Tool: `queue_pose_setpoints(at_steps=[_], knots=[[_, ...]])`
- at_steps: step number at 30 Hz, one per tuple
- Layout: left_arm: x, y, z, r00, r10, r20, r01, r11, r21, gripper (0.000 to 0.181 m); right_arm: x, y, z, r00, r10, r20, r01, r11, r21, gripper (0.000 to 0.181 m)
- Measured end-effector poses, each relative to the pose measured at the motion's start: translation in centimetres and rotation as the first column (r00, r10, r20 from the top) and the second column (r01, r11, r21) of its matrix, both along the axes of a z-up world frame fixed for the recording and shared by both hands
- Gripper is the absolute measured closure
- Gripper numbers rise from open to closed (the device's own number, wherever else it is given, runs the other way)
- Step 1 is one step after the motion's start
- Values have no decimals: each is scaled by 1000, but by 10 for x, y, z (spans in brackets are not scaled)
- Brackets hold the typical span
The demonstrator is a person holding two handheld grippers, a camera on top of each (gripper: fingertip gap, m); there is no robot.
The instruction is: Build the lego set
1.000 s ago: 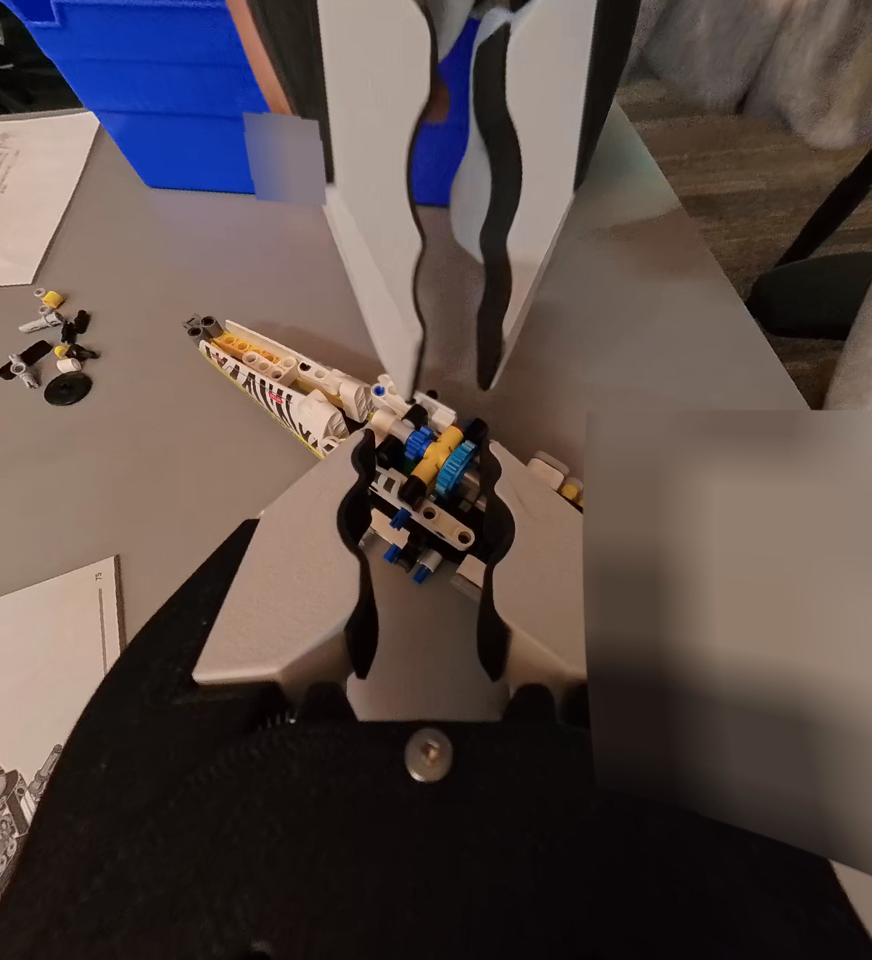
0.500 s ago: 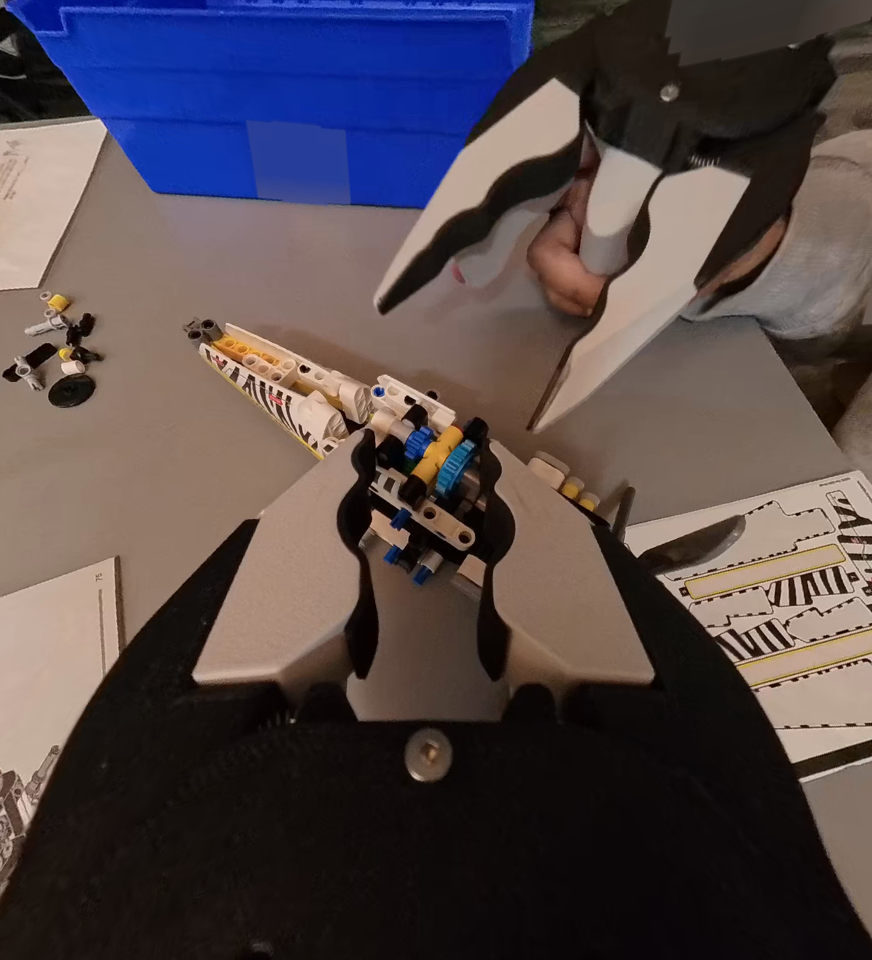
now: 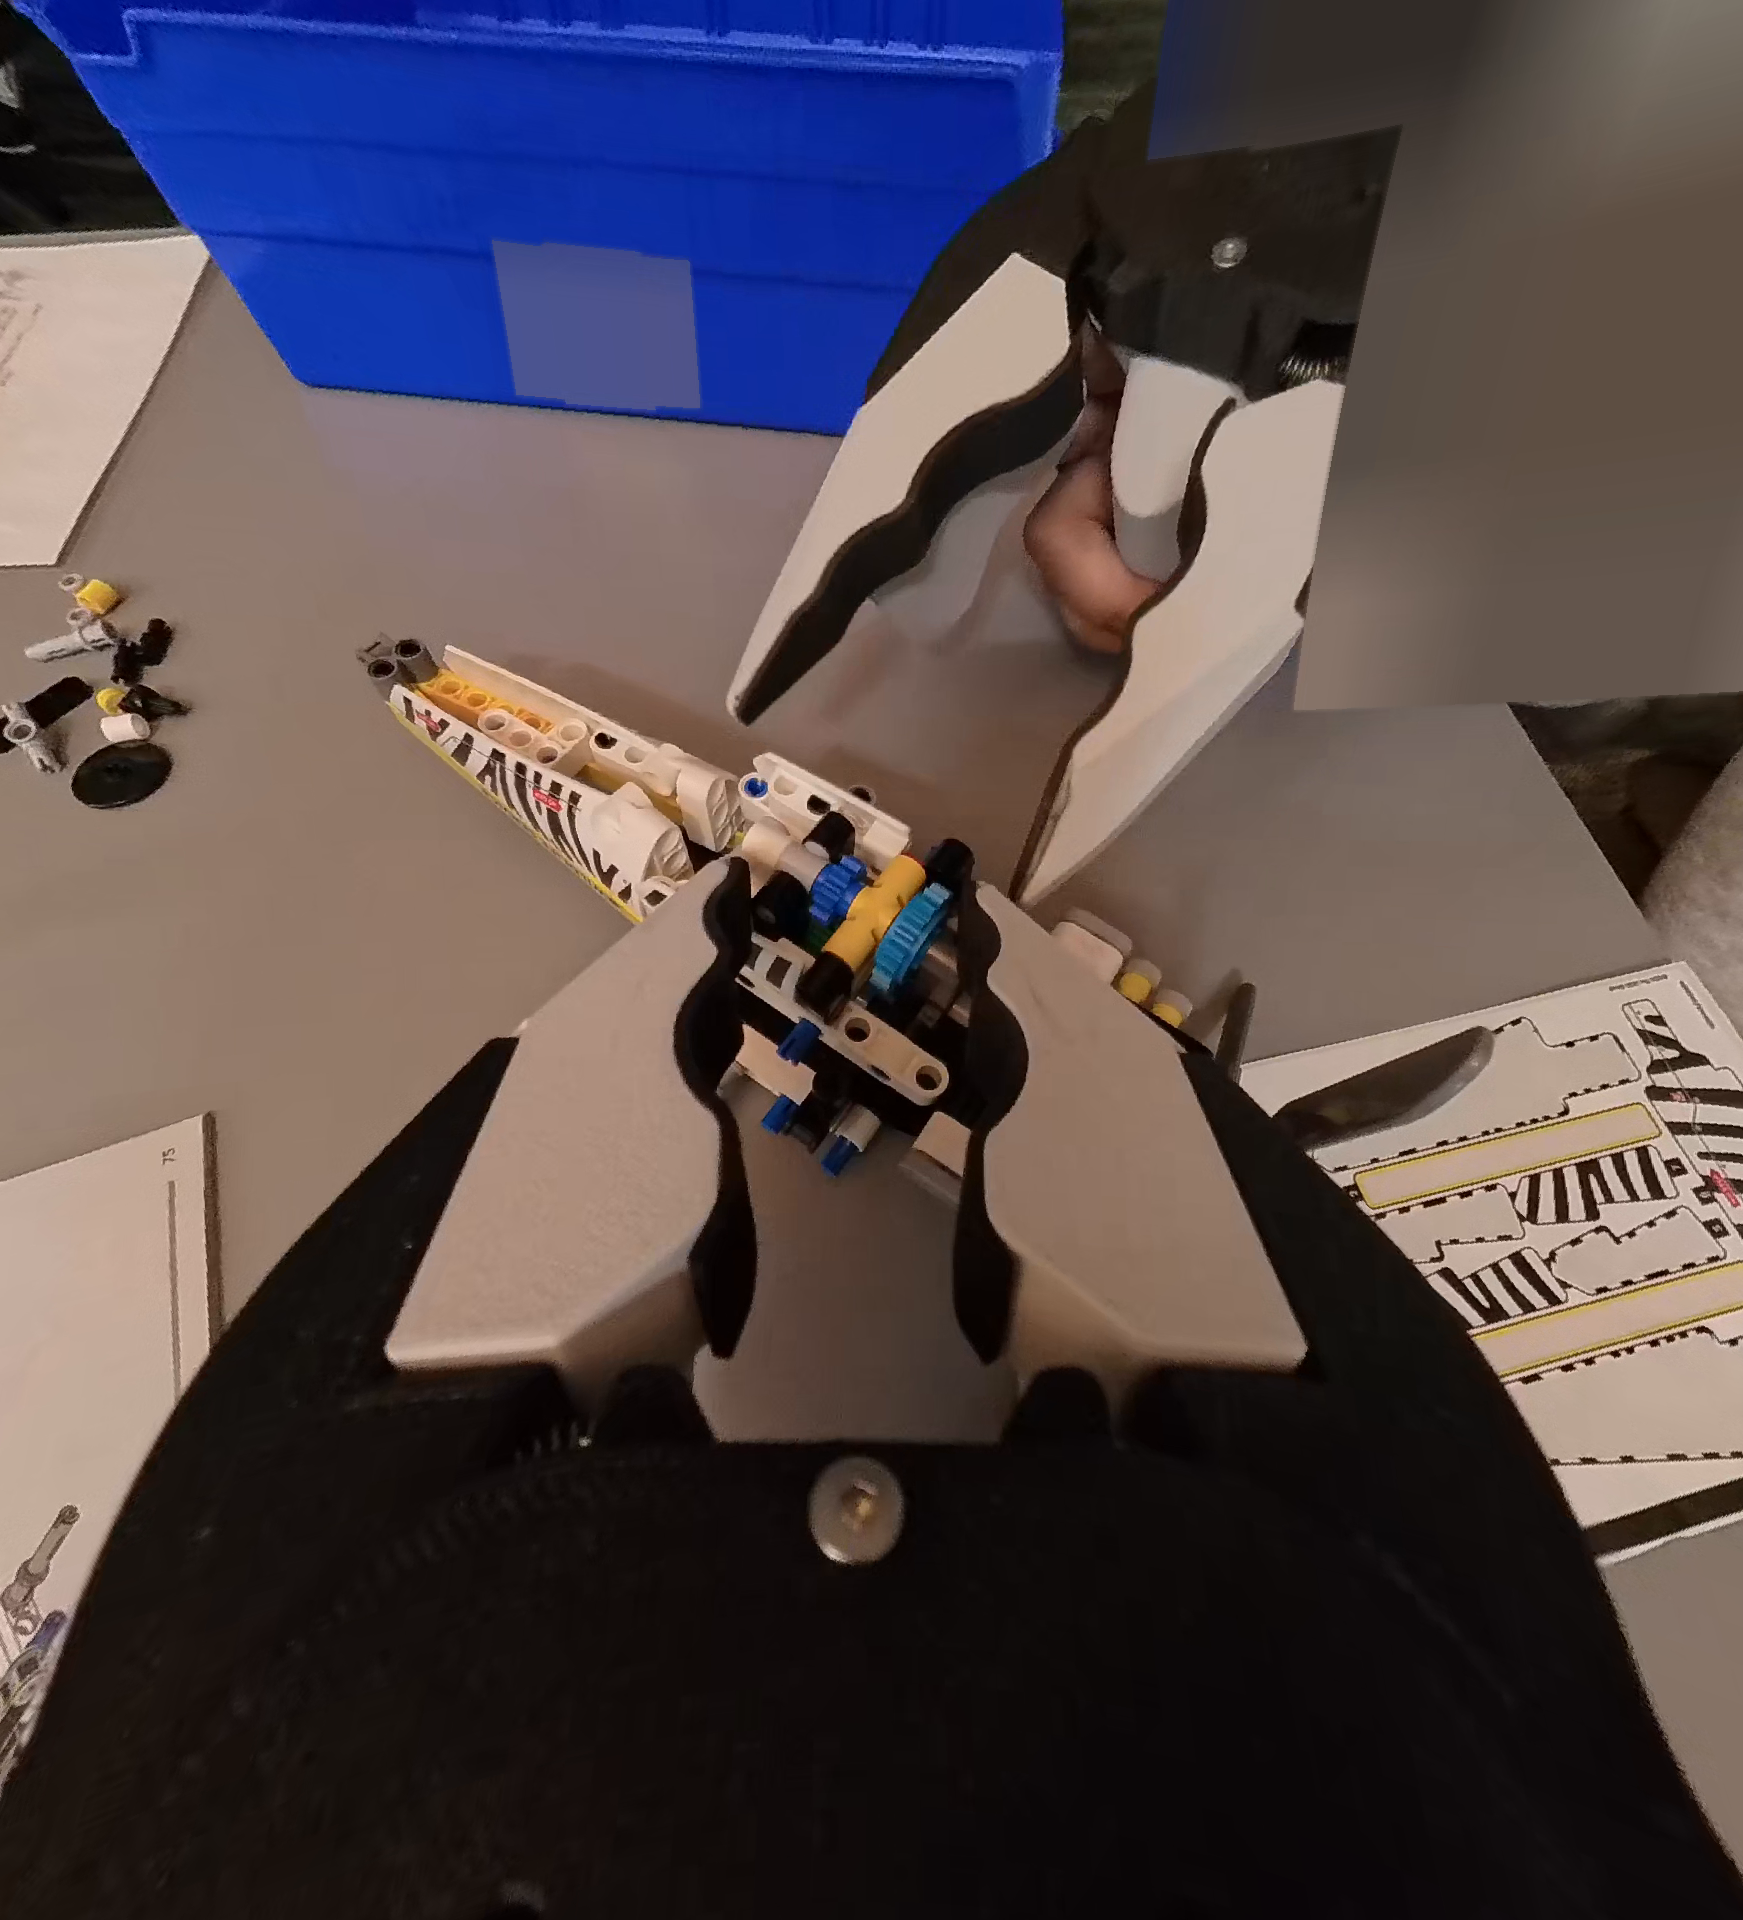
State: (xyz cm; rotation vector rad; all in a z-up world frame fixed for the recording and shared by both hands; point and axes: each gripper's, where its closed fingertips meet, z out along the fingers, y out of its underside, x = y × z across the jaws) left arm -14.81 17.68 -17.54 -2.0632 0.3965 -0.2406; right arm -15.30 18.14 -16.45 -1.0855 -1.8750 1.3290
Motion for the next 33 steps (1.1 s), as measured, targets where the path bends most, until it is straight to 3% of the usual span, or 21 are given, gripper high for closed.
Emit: queue_pose_setpoints(at_steps=[12, 33], knots=[[0, 0, 1, 1000, -1, 30, 1, 1000, -3, 144, 0, 4, -9, 999, -9, -51, 19, 979, 202, 124], [-2, -3, 2, 1000, -3, -11, 2, 1000, -17, 142, 2, 3, -6, 997, 2, -73, 12, 983, 185, 129]])
